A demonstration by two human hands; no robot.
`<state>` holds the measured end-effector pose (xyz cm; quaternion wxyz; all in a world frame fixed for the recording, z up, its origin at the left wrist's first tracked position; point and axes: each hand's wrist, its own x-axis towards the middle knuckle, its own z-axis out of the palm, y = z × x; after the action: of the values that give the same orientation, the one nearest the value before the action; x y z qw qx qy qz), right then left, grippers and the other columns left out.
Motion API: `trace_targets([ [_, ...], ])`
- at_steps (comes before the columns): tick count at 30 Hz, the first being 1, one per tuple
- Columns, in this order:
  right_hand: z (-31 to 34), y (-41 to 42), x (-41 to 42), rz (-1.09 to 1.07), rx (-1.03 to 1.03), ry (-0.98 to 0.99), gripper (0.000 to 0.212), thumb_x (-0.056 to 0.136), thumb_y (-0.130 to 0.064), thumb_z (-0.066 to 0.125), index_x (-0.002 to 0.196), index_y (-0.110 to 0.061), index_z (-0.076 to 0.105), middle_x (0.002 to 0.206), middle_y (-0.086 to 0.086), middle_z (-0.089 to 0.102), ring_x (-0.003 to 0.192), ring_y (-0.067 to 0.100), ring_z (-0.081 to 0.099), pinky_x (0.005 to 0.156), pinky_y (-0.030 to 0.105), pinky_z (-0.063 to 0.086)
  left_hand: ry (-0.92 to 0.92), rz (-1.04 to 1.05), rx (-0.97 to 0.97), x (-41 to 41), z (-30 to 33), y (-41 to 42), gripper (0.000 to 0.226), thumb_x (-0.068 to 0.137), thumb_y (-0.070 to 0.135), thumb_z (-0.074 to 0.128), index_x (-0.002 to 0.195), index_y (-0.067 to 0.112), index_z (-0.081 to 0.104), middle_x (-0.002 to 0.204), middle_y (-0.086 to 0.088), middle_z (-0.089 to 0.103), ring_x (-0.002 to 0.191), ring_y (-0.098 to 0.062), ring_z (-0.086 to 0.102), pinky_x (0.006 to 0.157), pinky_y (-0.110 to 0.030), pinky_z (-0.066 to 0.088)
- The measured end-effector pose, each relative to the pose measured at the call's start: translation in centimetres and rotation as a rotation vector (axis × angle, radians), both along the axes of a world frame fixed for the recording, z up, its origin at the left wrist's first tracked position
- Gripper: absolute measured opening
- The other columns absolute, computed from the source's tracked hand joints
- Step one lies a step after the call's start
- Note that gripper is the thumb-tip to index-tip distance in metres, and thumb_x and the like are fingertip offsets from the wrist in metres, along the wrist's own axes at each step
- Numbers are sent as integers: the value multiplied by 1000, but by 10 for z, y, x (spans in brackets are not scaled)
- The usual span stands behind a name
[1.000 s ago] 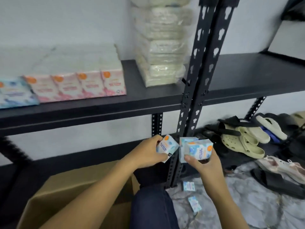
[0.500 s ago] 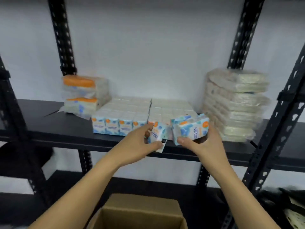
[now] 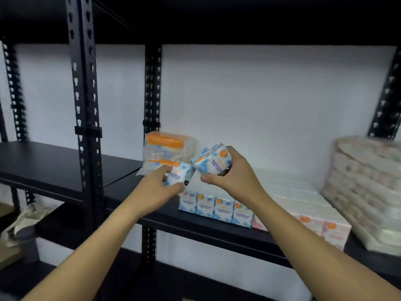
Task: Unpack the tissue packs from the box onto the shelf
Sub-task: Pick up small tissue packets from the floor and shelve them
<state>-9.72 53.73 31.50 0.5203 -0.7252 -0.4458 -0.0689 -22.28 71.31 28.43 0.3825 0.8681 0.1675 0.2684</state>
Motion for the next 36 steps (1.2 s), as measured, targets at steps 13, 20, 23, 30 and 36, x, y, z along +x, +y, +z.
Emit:
trace_targets([
  [13, -3, 135, 29, 95, -303, -234, 67, 66, -24, 88, 123, -25, 51, 102, -12, 66, 83, 2, 65, 67, 15, 53, 62, 426, 97, 23, -42, 114, 47, 83, 37, 70, 115, 14, 44, 96, 0, 60, 81, -20, 61, 59, -31, 47],
  [20, -14, 183, 50, 163, -527, -446, 59, 67, -19, 84, 118, -20, 55, 109, -1, 65, 94, 15, 64, 77, 37, 58, 157, 493, 255, 44, -65, 150, 42, 83, 42, 67, 113, 16, 53, 108, -4, 65, 101, -24, 59, 67, -35, 48],
  [23, -20, 201, 55, 187, -632, -545, 56, 67, -17, 83, 114, -25, 55, 106, -3, 64, 92, 16, 62, 74, 38, 57, 171, 543, 305, 48, -74, 163, 44, 84, 45, 64, 119, 18, 59, 111, -4, 66, 107, -25, 55, 79, -37, 49],
  [30, -31, 230, 64, 238, -737, -587, 48, 67, -16, 82, 104, -29, 55, 101, -3, 64, 87, 15, 62, 73, 41, 57, 65, 535, 233, 50, -98, 182, 48, 85, 46, 66, 124, 20, 65, 111, -4, 68, 104, -24, 59, 85, -38, 51],
  [36, -29, 227, 69, 262, -878, -531, 54, 62, -21, 86, 108, -23, 57, 98, -4, 63, 86, 14, 61, 75, 38, 55, 53, 517, 180, 50, -104, 182, 51, 88, 47, 63, 131, 21, 59, 121, -8, 62, 114, -26, 55, 97, -39, 45],
])
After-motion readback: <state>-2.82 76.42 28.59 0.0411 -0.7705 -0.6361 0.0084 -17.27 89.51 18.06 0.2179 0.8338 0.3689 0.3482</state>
